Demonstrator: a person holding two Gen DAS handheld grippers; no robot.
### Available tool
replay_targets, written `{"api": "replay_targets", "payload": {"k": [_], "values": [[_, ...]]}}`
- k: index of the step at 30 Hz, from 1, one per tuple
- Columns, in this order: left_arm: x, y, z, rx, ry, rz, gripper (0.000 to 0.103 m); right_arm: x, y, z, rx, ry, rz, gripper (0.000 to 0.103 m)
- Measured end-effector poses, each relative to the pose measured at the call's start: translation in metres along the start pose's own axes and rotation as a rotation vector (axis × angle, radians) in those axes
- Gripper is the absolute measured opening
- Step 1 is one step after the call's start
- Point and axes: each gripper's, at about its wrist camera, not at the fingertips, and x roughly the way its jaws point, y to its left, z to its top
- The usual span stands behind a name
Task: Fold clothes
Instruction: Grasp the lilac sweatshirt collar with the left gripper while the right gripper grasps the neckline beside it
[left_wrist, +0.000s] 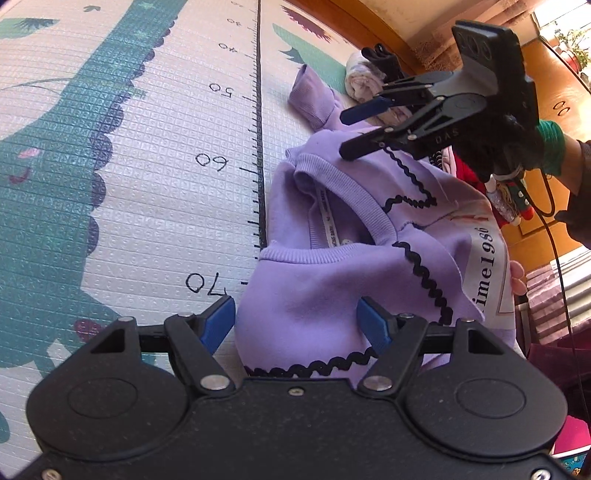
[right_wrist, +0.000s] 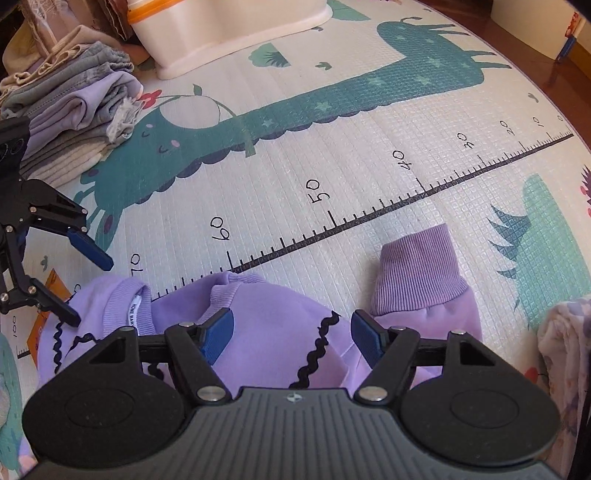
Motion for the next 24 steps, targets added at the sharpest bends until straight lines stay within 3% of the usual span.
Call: {"api": "replay_targets", "payload": {"k": [2,4,5,7,8,9,19,24], "values": [[0.005,-0.001,-0.002,0.003,0.018,-0.005,0.071,0.011,-0.004,0.000,0.026,0.007,0.010,0.071],[0.006,-0.004,-0.006,0.013,0.015,-0.006,0.060,0.021,-0.004,-0.006,0.042,0.029,0.021,0.066],[0.006,-0.005,-0.007,0.017,0.013,-0.005,0.057,0.024,-0.001,-0.009,0.032,0.034,0.021,0.050],[0.005,-0.009,-0.011,0.026,0.007,-0.006,0.049,0.023,0.006,-0.017,-0.002,0.024,0.028,0.040],[0.004,-0.012,-0.014,0.034,0.001,-0.017,0.048,0.018,0.008,-0.022,-0.007,0.005,0.047,0.023],[0.002,-0.014,-0.017,0.040,-0.006,-0.034,0.046,0.012,0.010,-0.026,-0.016,-0.017,0.052,0.017],[0.000,-0.053,-0.040,0.051,-0.018,-0.293,0.046,-0.079,0.038,-0.112,-0.089,-0.149,0.039,0.016],[0.026,-0.060,-0.037,0.053,0.021,-0.299,0.046,-0.120,0.044,-0.159,-0.052,-0.208,-0.014,0.015]]}}
